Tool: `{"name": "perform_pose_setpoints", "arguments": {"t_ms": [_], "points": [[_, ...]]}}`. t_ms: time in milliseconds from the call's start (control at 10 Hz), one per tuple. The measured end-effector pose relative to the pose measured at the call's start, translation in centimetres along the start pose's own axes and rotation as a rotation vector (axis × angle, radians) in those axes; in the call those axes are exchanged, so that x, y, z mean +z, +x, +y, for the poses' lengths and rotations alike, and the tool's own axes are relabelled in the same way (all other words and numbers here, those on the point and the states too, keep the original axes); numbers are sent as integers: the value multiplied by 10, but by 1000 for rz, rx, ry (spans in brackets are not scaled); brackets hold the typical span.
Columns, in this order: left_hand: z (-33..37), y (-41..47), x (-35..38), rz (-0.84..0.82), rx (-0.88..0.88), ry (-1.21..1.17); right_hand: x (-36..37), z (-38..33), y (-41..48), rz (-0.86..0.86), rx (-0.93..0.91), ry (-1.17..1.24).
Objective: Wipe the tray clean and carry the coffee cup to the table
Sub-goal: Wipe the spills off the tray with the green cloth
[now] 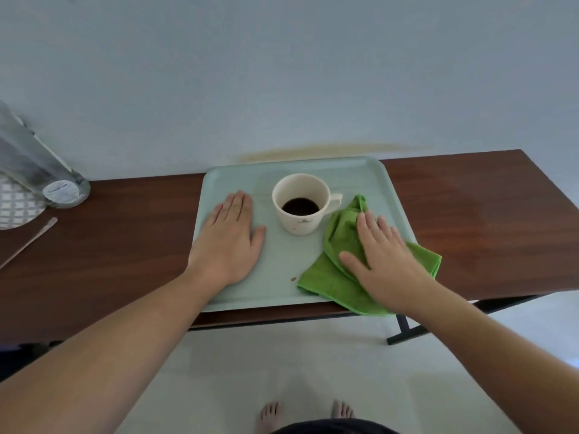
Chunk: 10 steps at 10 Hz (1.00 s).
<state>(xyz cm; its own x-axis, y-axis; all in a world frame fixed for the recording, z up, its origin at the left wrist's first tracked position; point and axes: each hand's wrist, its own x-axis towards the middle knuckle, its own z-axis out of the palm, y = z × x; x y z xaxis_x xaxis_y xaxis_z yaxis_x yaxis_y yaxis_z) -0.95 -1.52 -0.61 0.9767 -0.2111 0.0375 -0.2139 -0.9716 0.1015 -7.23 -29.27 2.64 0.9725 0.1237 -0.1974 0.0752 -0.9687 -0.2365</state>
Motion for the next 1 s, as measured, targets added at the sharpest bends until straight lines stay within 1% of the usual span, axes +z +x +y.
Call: {"name": "perform_pose_setpoints", "arguments": {"t_ms": [100,200,300,400,500,600,700,800,900,1000], "points": [[1,0,0,3,-7,7,28,-31,-4,34,99,-87],[1,0,1,10,-12,17,47,-83,2,96,239,-23],[-3,0,4,6,0,15,54,-102,11,90,265,-3],[-5,1,5,12,9,21,45,-73,17,107,236,-69],[-4,2,6,18,9,21,22,-28,20,96,323,-102],[-1,2,6,17,-3,14,16,-12,9,83,310,-131],[-1,2,6,21,-9,10,31,-38,-9,56,201,-160],[-3,3,5,16,-8,8,46,-68,-2,57,143,-155],[-4,1,5,4,-1,23,46,-80,20,92,166,-142],[-3,2,5,2,7,34,42,-74,40,134,174,-126]]}}
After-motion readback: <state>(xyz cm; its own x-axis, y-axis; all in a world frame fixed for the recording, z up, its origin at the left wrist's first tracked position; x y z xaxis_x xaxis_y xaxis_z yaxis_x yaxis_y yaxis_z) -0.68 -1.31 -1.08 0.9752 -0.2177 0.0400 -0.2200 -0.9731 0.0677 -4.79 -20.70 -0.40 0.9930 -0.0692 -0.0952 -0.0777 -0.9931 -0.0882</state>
